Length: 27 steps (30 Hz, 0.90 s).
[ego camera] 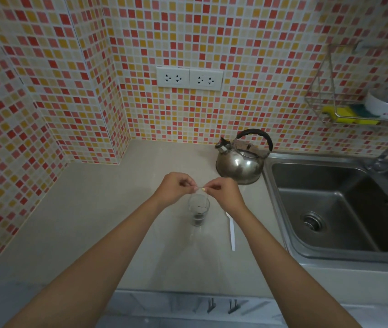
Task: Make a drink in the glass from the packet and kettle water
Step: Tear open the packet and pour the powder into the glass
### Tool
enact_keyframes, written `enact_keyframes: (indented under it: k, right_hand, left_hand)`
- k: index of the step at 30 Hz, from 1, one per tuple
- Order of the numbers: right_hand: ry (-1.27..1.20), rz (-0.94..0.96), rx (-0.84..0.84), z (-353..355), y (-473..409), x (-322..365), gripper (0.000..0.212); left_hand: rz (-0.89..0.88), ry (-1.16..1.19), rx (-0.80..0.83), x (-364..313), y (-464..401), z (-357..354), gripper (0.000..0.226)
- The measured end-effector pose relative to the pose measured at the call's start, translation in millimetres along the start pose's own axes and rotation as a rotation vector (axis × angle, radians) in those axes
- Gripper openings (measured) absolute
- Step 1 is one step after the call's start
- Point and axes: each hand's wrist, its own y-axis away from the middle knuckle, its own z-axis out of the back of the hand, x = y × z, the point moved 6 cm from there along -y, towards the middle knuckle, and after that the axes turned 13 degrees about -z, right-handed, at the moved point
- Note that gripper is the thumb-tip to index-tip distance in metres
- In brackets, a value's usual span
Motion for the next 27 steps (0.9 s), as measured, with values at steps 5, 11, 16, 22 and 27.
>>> enact_keyframes:
  k: [5,11,16,22,27]
  right_hand:
    - [0.033,0.021,0.037,-2,5,2,0.007]
    - [0.16,0.114,0.004,-3,11,10,0.007]
    - [0.143,0.097,0.023,-6,14,10,0.014]
    - [0.204,0.097,-0.007,-4,14,11,0.017]
    - [0.204,0.081,-0.031,-1,19,9,0.017]
  left_hand:
    - [-0.028,-0.05,0.053,-7,0,-4,0.002]
    - [-0.051,-0.117,0.102,-11,5,-11,0.006]
    - [-0.056,-0.269,0.066,-16,4,-7,0.008]
    - [-0.068,-0.341,0.038,-22,6,-9,0.015]
    - [-0.101,-0.32,0.102,-25,9,-13,0.012]
